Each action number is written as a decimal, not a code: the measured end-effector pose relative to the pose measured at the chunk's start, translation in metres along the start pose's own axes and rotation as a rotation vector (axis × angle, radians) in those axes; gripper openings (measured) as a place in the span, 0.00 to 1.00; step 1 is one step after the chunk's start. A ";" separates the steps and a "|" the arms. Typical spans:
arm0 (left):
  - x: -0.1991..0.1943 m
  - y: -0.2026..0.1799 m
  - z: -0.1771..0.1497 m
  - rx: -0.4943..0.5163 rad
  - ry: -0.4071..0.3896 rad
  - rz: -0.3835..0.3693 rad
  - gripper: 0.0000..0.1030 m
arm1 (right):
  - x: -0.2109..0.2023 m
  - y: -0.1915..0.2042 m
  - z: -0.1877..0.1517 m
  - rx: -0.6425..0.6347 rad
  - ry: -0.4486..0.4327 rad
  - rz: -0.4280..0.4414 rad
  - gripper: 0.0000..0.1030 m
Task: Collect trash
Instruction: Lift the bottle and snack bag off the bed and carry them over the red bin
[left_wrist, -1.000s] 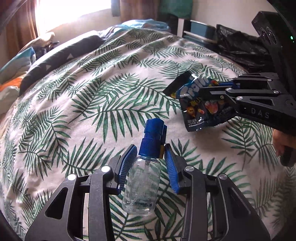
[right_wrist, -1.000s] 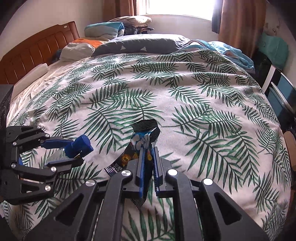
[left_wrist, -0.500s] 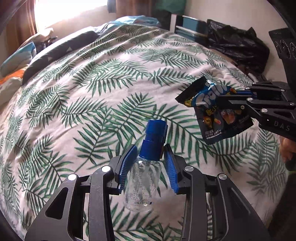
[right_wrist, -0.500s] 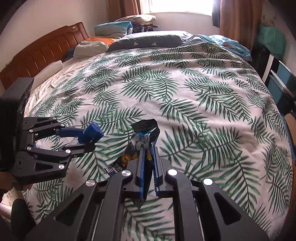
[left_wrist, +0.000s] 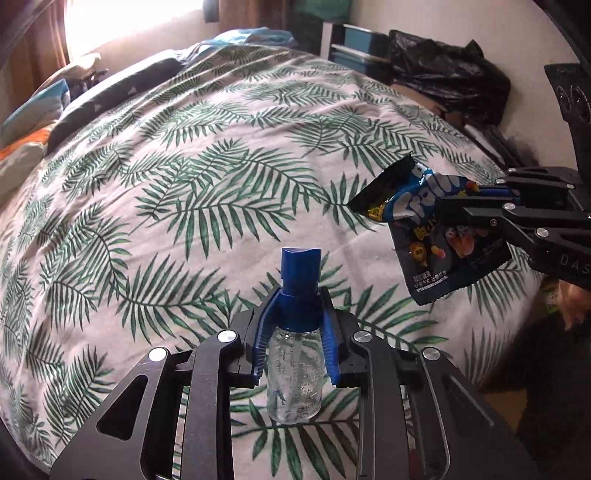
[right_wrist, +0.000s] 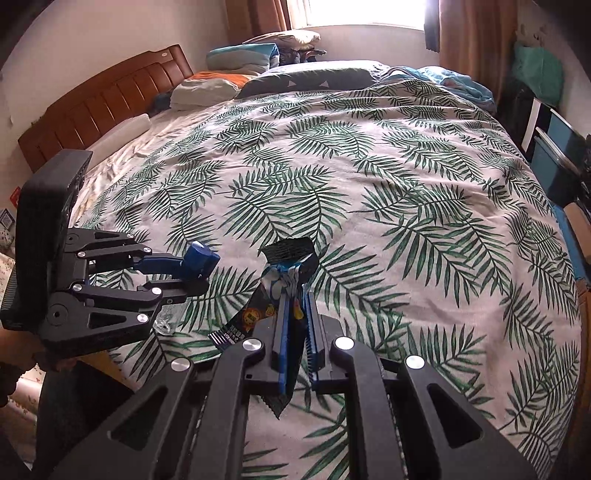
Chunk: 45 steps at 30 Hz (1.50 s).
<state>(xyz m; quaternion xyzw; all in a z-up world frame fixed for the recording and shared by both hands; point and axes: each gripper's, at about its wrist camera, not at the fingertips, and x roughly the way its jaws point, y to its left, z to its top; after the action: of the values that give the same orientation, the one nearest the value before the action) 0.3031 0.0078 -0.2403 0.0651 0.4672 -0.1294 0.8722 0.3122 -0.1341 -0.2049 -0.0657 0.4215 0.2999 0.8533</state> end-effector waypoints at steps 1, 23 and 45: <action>-0.003 -0.003 -0.004 -0.002 -0.003 -0.004 0.24 | -0.003 0.002 -0.004 0.002 -0.002 0.001 0.08; -0.079 -0.074 -0.102 0.010 0.021 -0.092 0.24 | -0.076 0.052 -0.105 -0.037 0.047 0.061 0.08; 0.026 -0.124 -0.252 -0.007 0.432 -0.100 0.24 | 0.013 0.096 -0.272 -0.083 0.405 0.090 0.08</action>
<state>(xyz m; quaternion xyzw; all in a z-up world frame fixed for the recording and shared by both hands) 0.0804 -0.0563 -0.4011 0.0650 0.6463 -0.1536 0.7446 0.0784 -0.1499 -0.3741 -0.1410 0.5743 0.3356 0.7333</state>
